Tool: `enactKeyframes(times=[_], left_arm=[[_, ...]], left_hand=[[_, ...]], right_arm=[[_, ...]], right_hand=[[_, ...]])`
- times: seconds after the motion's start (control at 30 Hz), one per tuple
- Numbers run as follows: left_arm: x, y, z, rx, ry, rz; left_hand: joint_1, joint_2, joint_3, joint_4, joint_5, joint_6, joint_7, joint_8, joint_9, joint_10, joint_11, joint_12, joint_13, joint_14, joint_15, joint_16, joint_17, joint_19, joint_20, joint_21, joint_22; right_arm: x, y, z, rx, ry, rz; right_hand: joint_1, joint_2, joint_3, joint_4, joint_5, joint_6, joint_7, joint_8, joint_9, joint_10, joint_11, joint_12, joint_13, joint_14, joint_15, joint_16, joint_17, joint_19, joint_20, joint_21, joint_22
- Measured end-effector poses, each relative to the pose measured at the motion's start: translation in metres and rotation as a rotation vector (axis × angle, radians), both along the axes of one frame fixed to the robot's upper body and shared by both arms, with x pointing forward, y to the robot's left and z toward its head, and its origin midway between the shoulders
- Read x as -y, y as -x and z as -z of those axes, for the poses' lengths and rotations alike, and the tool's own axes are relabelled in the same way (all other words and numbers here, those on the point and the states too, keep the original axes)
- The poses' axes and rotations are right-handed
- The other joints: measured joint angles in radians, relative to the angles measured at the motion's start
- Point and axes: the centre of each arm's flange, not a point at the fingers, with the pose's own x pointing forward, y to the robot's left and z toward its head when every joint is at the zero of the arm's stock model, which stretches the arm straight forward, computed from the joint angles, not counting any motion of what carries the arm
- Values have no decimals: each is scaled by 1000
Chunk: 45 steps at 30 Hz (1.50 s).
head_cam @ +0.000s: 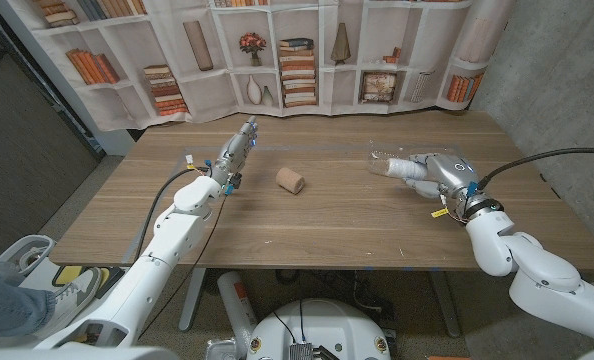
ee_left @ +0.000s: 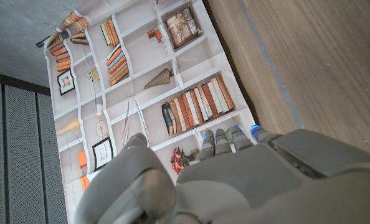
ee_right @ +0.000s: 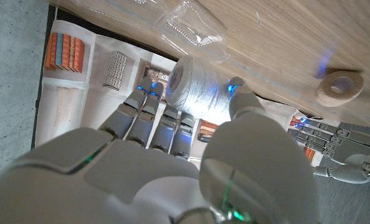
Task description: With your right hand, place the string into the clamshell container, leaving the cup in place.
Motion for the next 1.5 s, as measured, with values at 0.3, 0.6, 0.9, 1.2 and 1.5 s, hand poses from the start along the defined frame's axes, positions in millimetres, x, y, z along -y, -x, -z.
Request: enactKeyframes(times=[0.3, 0.6, 0.9, 1.2, 1.5], left_arm=[[-5, -2, -5, 0, -5, -2], [-12, -2, -9, 0, -15, -8], [-17, -1, -11, 3, -18, -7], [-23, -2, -11, -1, -20, -10], [-28, -1, -9, 1, -16, -15]], left_hand=[[0, 0, 0, 0, 0, 0, 0, 0, 0, 0, 0, 0, 0, 0, 0, 0, 0, 0, 0, 0, 0], [4, 4, 0, 0, 0, 0, 0, 0, 0, 0, 0, 0, 0, 0, 0, 0, 0, 0, 0, 0, 0], [4, 4, 0, 0, 0, 0, 0, 0, 0, 0, 0, 0, 0, 0, 0, 0, 0, 0, 0, 0, 0], [8, 8, 0, 0, 0, 0, 0, 0, 0, 0, 0, 0, 0, 0, 0, 0, 0, 0, 0, 0, 0], [8, 8, -4, -4, 0, 0, 0, 0, 0, 0, 0, 0, 0, 0, 0, 0, 0, 0, 0, 0, 0]], right_arm=[[-5, -12, -9, 4, 18, 2], [-11, -23, -21, 14, 21, 9], [-16, -33, -30, 25, 19, 20], [-19, -47, -38, 34, 18, 36], [-22, -57, -44, 38, 21, 49]], right_hand=[[0, 0, 0, 0, -1, 0, 0, 0, -1, 2, -2, 0, 0, 0, 0, 0, 0, 0, 0, 0, 0], [0, 0, 0, 0, -1, 0, 0, -1, 0, 1, -2, -6, 0, 2, 2, 0, 0, 0, 0, 0, 0], [8, 7, 0, 0, -4, 0, 0, -4, 0, 1, -1, -6, 0, 4, 4, 0, 0, 0, 0, -4, 0], [15, 0, 0, 0, -5, 2, 2, -5, 0, 2, -1, -6, 0, 3, 3, 0, 0, 0, 0, -4, 5], [14, 1, 0, 0, -9, 2, 2, -9, 0, 7, 0, -6, 0, 11, 3, 1, 0, 0, 0, -4, 5]])
